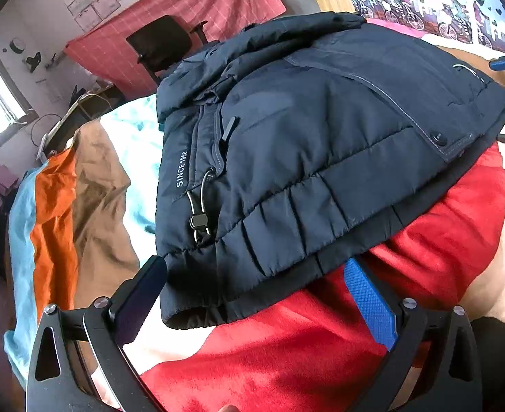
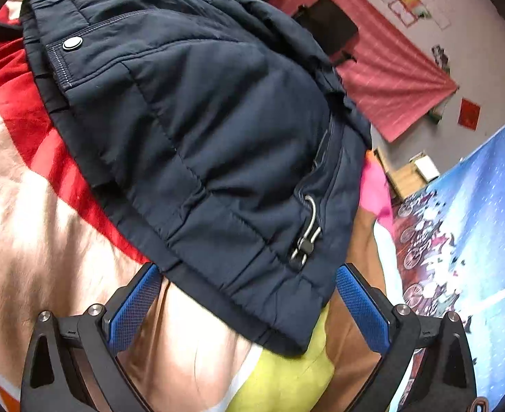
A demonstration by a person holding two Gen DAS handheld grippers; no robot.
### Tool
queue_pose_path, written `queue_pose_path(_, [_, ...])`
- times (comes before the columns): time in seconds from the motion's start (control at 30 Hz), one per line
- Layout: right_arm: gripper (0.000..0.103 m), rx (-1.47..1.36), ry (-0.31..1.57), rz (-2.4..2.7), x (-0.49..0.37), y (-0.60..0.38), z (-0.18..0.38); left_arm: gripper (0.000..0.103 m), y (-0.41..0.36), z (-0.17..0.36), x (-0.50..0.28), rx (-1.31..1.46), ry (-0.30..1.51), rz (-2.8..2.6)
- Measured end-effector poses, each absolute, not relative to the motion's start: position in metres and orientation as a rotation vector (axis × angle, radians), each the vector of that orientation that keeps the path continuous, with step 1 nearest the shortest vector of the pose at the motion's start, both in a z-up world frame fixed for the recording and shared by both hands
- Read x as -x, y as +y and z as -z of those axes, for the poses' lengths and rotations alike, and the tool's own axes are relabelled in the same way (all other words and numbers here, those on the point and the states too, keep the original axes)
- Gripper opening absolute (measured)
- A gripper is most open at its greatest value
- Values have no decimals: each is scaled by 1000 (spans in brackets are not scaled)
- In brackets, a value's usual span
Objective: Fold large clothes
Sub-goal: 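Move both tools to the folded jacket's edge and close them on it, then lift the held jacket edge with both tools and fold it over the body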
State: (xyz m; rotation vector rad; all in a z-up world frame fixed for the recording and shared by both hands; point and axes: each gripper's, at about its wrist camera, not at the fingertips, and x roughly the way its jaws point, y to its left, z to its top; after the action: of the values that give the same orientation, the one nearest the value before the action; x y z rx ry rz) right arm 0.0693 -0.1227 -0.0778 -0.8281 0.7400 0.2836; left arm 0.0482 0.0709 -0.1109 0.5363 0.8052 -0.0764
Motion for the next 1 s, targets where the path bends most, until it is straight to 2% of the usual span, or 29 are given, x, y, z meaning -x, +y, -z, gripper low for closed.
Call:
queue_pose_path(0.2, [103,876,675,-284,-77,-114,83,101,75,108,-54,-489,806,37])
queue_pose_path(0.4, [103,902,618,-240,-83,-109,80,100,77,90,-51,-457,734,16])
queue_pose_path(0.47, [100,885,619,-231,-82,-109,79,92,75,84,-50,-461,708,26])
queue_pose_path(0.5, [98,881,613,-227,-81,-109,78,83,73,82,-48,-462,702,38])
queue_pose_path(0.53, [86,881,612,-231,-79,-108,78,76,71,80,-47,-466,699,53])
queue_pose_path(0.57, [68,885,618,-241,-77,-106,79,72,68,80,-46,-474,699,61])
queue_pose_path(0.6, [60,889,630,-260,-75,-103,80,62,65,81,-45,-485,698,75])
queue_pose_path(0.63, [46,900,636,-273,-71,-99,83,52,62,81,-43,-499,699,91])
queue_pose_path(0.67, [36,927,631,-281,-67,-94,86,47,59,82,-42,-512,700,104])
queue_pose_path(0.73, [29,960,618,-284,-64,-89,87,31,54,82,-40,-529,704,131])
queue_pose_path(0.87, [24,899,614,-259,-72,-95,71,22,51,75,-40,-536,692,157])
queue_pose_path(0.93, [24,867,606,-240,-77,-98,60,12,53,67,-42,-520,680,167])
queue_pose_path(1.0, [14,810,606,-237,-83,-100,46,10,55,56,-45,-490,670,176])
